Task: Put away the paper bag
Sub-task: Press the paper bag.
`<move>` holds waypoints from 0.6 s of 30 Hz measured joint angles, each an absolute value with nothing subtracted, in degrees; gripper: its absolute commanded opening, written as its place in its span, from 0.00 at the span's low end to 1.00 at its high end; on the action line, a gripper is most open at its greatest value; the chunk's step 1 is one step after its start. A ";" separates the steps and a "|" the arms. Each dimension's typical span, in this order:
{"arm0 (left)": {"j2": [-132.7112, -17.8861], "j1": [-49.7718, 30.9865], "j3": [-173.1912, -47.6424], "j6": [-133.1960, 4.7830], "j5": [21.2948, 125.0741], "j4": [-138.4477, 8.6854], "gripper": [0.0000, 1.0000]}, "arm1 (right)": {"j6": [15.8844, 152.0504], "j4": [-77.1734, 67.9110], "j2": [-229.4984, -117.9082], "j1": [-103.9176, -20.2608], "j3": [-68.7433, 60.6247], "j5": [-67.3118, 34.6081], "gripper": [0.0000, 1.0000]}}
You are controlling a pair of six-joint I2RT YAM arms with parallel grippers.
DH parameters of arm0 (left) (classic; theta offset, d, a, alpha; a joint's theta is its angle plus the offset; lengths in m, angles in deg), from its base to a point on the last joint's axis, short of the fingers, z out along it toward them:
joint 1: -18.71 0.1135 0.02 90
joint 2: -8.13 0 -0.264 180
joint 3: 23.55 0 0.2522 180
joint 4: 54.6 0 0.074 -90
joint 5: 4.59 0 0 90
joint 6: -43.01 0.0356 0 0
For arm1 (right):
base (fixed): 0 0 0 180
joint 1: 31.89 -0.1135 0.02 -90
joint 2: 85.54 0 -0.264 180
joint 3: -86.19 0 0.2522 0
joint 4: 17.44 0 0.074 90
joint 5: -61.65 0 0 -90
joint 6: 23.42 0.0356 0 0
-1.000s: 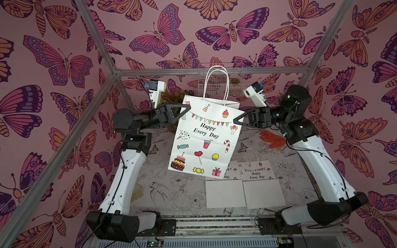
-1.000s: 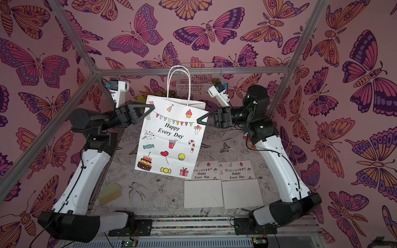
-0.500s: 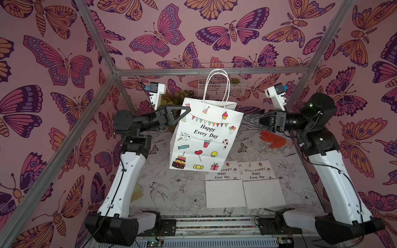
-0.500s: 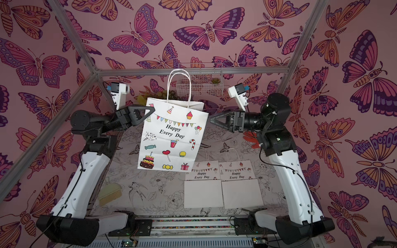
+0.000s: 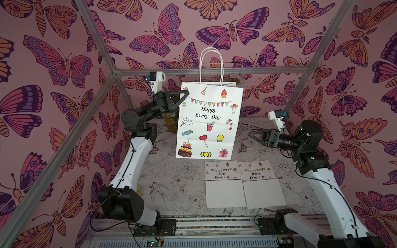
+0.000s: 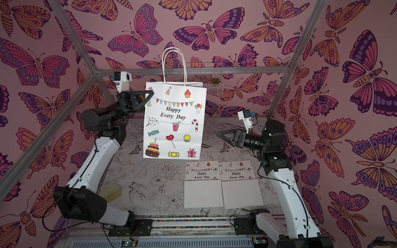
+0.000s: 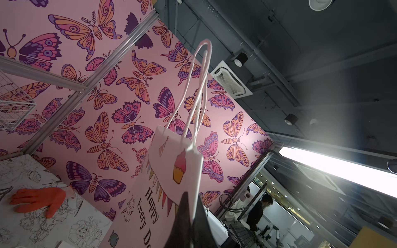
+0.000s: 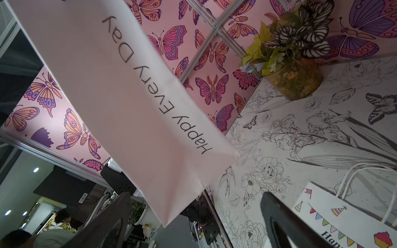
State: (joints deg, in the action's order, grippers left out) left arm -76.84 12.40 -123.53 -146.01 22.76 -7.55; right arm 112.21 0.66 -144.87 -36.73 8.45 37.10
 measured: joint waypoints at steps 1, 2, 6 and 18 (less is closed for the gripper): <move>-76.64 12.29 -123.40 -146.51 23.37 -7.22 0.00 | 111.29 0.70 -144.69 -36.73 8.45 37.10 0.97; -76.49 12.20 -123.40 -146.73 23.83 -7.20 0.00 | 110.48 0.86 -144.32 -36.73 8.42 37.06 0.97; -75.92 10.94 -123.44 -147.47 25.34 -7.37 0.00 | 109.87 -1.16 -143.03 -36.73 8.95 36.97 0.97; -75.88 8.60 -126.04 -149.11 27.59 -11.85 0.00 | 110.13 -10.34 -146.25 -48.66 12.27 32.44 0.98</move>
State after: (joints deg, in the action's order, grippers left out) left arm -75.88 8.60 -126.04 -149.11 27.59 -11.85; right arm 110.13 -10.34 -146.25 -48.66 12.27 32.44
